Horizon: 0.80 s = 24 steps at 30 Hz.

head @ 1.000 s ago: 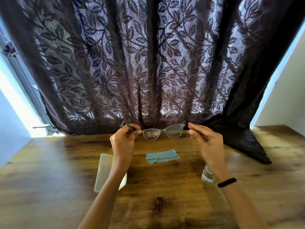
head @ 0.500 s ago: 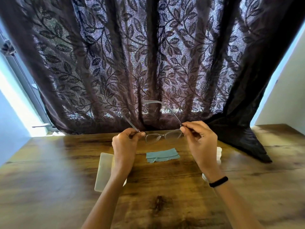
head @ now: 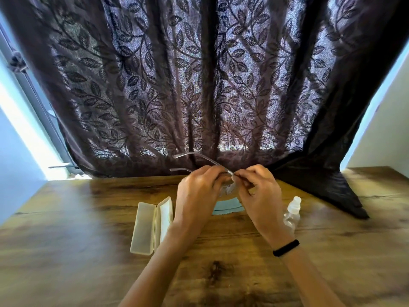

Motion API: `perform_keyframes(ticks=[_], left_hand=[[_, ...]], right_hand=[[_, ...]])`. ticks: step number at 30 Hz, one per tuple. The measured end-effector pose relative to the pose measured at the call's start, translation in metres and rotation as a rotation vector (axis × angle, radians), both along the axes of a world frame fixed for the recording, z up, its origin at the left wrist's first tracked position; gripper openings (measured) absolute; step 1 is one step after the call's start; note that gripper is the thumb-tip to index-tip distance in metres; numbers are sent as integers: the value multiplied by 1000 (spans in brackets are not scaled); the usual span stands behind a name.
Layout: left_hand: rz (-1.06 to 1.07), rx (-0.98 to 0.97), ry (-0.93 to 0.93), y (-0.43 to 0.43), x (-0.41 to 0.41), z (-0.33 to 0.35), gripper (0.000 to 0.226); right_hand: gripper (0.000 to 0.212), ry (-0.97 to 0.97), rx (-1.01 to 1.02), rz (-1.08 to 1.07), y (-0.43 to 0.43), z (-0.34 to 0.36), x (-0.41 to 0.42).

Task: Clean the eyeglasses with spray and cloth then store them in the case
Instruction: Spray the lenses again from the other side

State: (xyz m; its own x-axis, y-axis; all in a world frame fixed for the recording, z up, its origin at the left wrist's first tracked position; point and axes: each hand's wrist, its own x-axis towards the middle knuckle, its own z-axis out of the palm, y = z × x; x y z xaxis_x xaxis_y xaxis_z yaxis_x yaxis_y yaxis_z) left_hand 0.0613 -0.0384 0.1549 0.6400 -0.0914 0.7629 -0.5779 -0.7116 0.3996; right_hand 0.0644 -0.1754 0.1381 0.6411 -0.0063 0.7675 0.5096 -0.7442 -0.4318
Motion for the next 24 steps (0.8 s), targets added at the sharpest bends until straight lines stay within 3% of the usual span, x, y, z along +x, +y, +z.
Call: perform_keyframes(ticks=[5, 8, 19, 24], left_hand=[[-34, 261, 69, -9, -4, -4, 40], [-25, 321, 118, -10, -2, -8, 50], [32, 211, 139, -4, 9, -7, 9], [76, 203, 216, 5, 15, -6, 13]], right_hand=[[10, 38, -48, -20, -1, -2, -2], [11, 33, -79, -20, -2, -3, -4], [15, 40, -62, 14, 5, -6, -7], [15, 25, -23, -11, -3, -8, -9]])
